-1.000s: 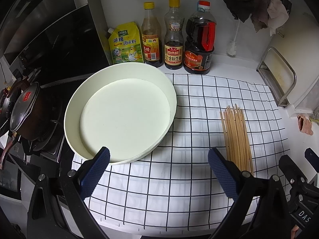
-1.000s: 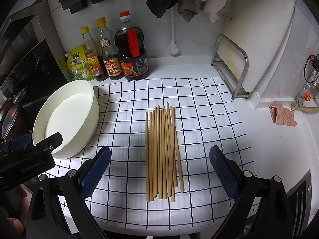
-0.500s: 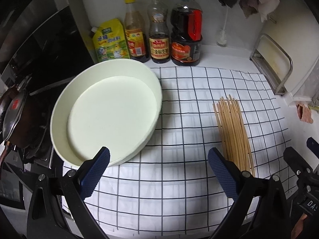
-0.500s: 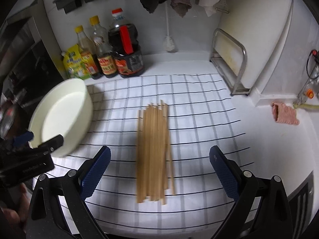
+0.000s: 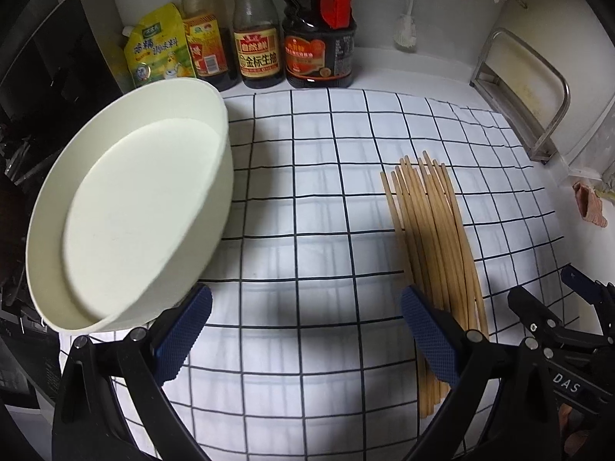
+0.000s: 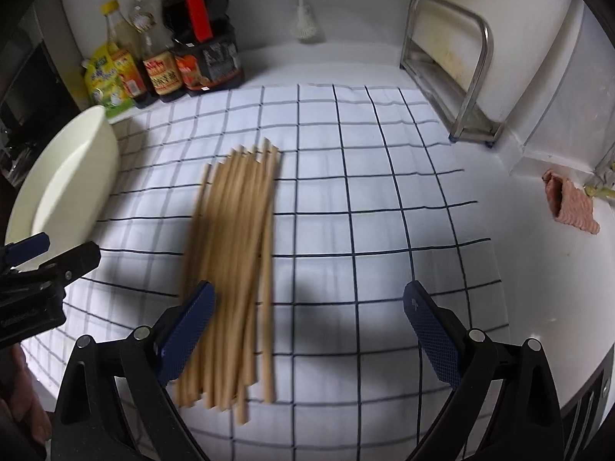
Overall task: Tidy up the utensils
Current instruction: 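Move both tools down toward the wooden chopstick bundle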
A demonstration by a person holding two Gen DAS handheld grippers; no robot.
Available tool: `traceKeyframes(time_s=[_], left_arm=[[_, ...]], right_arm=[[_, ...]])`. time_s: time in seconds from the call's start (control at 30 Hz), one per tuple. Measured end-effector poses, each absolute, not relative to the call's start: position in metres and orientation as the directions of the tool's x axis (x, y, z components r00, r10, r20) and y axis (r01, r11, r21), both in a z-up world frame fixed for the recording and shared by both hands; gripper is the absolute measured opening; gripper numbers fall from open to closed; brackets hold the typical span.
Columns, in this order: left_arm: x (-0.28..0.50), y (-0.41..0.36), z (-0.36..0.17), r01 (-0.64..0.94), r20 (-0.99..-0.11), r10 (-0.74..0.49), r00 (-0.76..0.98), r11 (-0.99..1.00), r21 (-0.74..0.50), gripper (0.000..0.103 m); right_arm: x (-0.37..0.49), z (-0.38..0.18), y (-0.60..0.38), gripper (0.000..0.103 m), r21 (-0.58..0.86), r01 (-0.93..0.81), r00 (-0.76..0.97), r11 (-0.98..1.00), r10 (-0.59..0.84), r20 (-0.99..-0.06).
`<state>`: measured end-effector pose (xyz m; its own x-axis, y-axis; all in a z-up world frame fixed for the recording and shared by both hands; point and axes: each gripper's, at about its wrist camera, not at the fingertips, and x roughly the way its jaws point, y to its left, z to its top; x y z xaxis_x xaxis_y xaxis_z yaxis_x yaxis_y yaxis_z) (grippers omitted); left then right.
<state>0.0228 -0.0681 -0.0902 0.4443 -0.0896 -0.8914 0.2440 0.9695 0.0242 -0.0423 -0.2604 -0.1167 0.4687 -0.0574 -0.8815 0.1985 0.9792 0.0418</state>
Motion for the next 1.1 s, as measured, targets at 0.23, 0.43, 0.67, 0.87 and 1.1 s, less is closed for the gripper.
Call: traceKeyframes(time_s=[0.23, 0.43, 0.67, 0.87, 1.1], left_arm=[[0.029, -0.084, -0.119, 0.25, -0.897, -0.099, 0.431, 0.968, 0.013, 0.097], [0.032, -0.086, -0.133, 0.225, -0.907, -0.108, 0.407, 0.974, -0.015, 0.097], [0.034, -0.088, -0.142, 0.213, -0.911, -0.116, 0.396, 0.977, -0.032, 0.097], [0.033, -0.097, -0.146, 0.223, -0.912, -0.092, 0.4, 0.975, -0.001, 0.097], [0.032, -0.103, -0.147, 0.225, -0.91, -0.075, 0.409, 0.974, 0.021, 0.097]], right_arm=[[-0.029, -0.145, -0.265, 0.094, -0.007, 0.198, 0.438, 0.98, -0.095, -0.894], [-0.024, -0.159, -0.262, 0.094, -0.014, 0.171, 0.434, 0.985, -0.088, -0.897], [-0.023, -0.16, -0.268, 0.091, -0.037, 0.161, 0.462, 0.986, -0.109, -0.88], [-0.021, -0.16, -0.281, 0.086, -0.03, 0.175, 0.469, 0.984, -0.11, -0.877], [-0.02, -0.161, -0.286, 0.086, -0.031, 0.177, 0.48, 0.984, -0.113, -0.87]])
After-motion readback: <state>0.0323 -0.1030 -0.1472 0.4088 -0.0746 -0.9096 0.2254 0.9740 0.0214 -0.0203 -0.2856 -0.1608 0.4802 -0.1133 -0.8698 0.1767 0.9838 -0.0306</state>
